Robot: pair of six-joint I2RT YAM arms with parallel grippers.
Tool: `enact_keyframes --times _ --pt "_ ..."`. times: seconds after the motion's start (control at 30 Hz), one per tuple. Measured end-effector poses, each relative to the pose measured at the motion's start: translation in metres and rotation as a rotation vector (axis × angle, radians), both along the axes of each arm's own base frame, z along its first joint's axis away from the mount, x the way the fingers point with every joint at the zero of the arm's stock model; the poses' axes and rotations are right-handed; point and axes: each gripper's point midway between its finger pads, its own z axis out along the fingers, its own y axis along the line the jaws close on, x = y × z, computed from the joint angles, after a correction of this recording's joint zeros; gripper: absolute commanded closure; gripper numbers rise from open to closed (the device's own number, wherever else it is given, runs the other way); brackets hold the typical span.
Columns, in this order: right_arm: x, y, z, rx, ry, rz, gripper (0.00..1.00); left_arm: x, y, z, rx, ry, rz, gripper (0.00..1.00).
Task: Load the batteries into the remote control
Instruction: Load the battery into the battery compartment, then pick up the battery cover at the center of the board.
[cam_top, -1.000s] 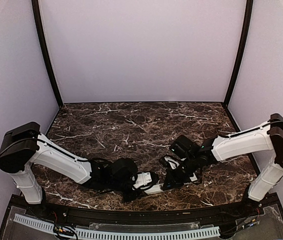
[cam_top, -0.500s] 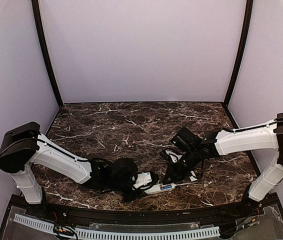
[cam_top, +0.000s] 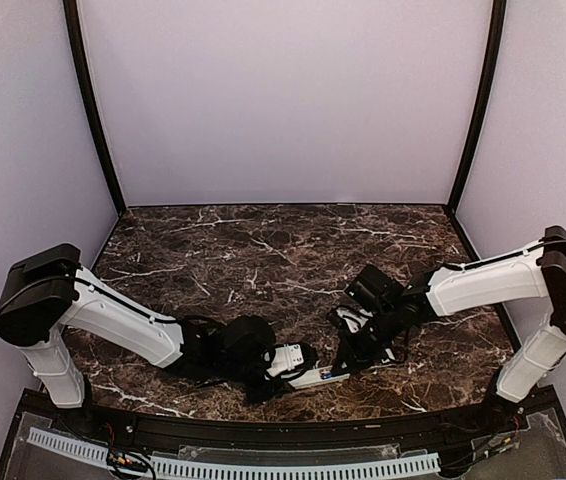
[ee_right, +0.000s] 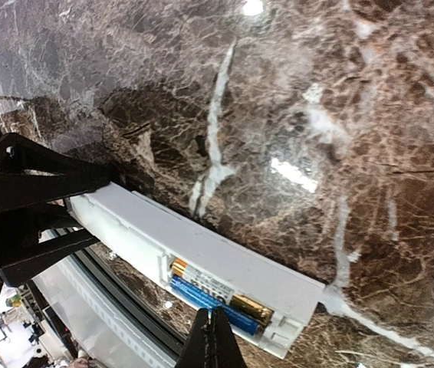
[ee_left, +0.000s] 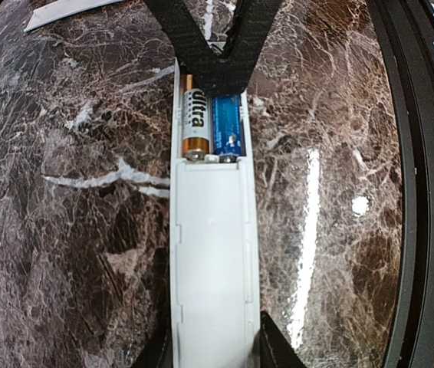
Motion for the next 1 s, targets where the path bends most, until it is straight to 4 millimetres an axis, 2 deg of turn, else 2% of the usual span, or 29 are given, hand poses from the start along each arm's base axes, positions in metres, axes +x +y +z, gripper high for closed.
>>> enact_keyframes --times 0.1,0.13,0.2,0.3,0.4,0.53,0.63,0.8,1.0 --pt "0.002 -0.004 0.007 -0.018 -0.019 -0.003 1.00 0.000 0.000 0.000 -0.001 0.000 0.000 0.95" --pt "0.004 -0.005 0.012 -0.027 -0.033 -0.003 0.97 0.000 -0.001 0.000 -0.001 0.000 0.000 0.95" --pt "0.011 -0.005 0.025 -0.036 -0.068 -0.009 0.90 0.001 -0.002 0.001 0.000 -0.001 0.000 0.89" --pt "0.032 -0.011 0.049 -0.060 -0.161 -0.040 0.86 0.001 -0.003 0.001 0.002 -0.003 -0.003 0.74" --pt "0.058 -0.031 0.061 -0.119 -0.237 -0.111 0.82 0.002 -0.004 0.001 0.005 -0.005 -0.006 0.63" --pt "0.085 -0.072 0.056 -0.245 -0.280 -0.186 0.77 0.003 -0.004 0.002 0.006 -0.014 -0.006 0.47" --pt "0.098 -0.089 0.051 -0.308 -0.289 -0.200 0.74 0.005 -0.004 0.003 0.008 -0.025 -0.002 0.34" --pt "0.120 -0.082 0.039 -0.356 -0.303 -0.144 0.75 0.006 -0.003 0.011 -0.001 -0.034 0.000 0.17" --pt "0.143 -0.076 0.017 -0.418 -0.307 -0.079 0.80 0.006 -0.003 0.049 -0.094 -0.057 0.010 0.12"
